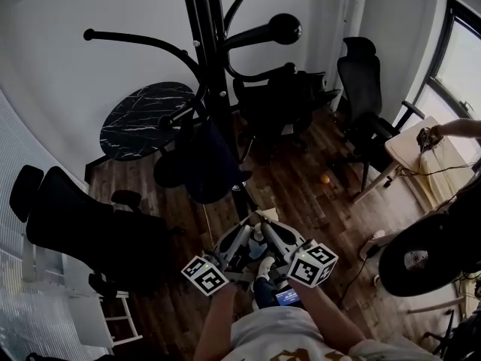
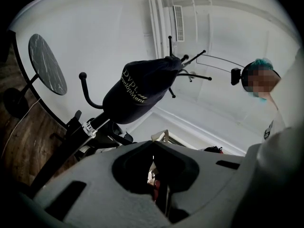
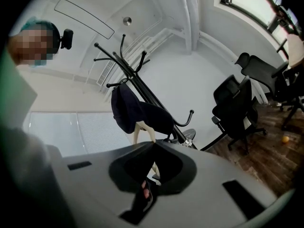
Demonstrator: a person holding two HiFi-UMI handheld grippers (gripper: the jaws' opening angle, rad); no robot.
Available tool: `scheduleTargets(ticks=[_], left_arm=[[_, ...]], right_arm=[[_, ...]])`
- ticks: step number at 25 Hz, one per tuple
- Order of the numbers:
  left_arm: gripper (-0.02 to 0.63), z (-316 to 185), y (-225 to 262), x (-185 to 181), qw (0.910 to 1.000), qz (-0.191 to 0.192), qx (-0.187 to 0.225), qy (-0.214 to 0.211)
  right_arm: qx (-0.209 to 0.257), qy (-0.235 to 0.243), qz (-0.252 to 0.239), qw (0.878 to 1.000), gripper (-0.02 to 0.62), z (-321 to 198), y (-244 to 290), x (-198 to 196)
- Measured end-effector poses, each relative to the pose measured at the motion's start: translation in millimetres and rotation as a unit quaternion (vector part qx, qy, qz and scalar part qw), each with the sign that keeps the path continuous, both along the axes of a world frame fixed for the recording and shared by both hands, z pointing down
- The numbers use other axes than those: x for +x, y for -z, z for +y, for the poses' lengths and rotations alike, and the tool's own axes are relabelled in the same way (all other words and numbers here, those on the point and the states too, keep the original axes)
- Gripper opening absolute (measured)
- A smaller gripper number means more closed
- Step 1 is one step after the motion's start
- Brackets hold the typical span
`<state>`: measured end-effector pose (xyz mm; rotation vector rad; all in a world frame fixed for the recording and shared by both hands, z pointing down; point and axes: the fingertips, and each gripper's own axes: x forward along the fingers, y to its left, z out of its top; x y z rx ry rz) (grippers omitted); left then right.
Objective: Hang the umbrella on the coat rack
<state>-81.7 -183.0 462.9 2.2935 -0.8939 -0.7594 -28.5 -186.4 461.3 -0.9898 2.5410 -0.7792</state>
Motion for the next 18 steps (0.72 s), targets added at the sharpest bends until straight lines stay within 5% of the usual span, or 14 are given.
scheduleTargets(ticks=[18], left_arm=[[0.02, -27, -24, -3, 0.9996, 0.007, -0.026, -0.002]], right_arm=[[-0.026, -0.001, 0.017, 1.0, 0.012, -26, -26, -2]])
